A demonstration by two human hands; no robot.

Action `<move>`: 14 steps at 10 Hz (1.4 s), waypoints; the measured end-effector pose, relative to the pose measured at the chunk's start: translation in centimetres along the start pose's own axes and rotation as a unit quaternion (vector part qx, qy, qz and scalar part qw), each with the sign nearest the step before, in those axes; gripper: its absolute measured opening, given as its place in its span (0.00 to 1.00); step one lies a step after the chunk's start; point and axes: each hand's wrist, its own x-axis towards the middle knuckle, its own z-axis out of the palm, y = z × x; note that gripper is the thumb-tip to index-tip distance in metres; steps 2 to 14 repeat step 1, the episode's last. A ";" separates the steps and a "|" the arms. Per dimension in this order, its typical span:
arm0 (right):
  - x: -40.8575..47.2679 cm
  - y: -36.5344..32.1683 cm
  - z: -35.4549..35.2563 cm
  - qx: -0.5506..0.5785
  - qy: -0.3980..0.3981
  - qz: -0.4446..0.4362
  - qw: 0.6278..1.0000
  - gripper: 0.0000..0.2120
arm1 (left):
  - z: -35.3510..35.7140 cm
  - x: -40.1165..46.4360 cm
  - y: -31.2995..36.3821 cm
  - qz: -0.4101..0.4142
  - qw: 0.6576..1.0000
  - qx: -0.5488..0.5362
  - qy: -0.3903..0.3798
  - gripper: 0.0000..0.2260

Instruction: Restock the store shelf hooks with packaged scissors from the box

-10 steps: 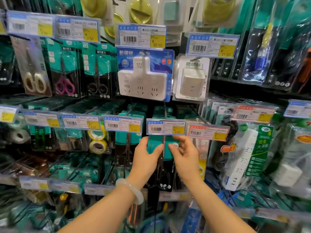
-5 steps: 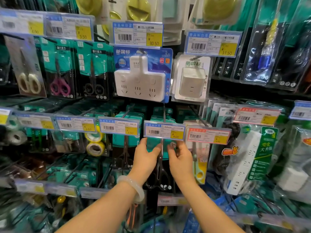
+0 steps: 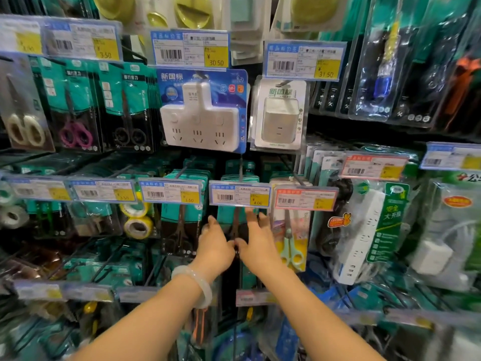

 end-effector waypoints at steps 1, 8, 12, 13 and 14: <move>-3.6 0.7 0.4 0.026 -0.016 0.007 1.000 0.30 | 0.0 -2.8 -0.7 0.069 0.995 0.070 0.012 0.35; -3.6 0.7 0.4 0.026 -0.016 0.007 1.000 0.30 | 0.0 -2.8 -0.7 0.069 0.995 0.070 0.012 0.35; -3.6 0.7 0.4 0.026 -0.016 0.007 1.000 0.30 | 0.0 -2.8 -0.7 0.069 0.995 0.070 0.012 0.35; -3.6 0.7 0.4 0.026 -0.016 0.007 1.000 0.30 | 0.0 -2.8 -0.7 0.069 0.995 0.070 0.012 0.35; -3.6 0.7 0.4 0.026 -0.016 0.007 1.000 0.30 | 0.0 -2.8 -0.7 0.069 0.995 0.070 0.012 0.35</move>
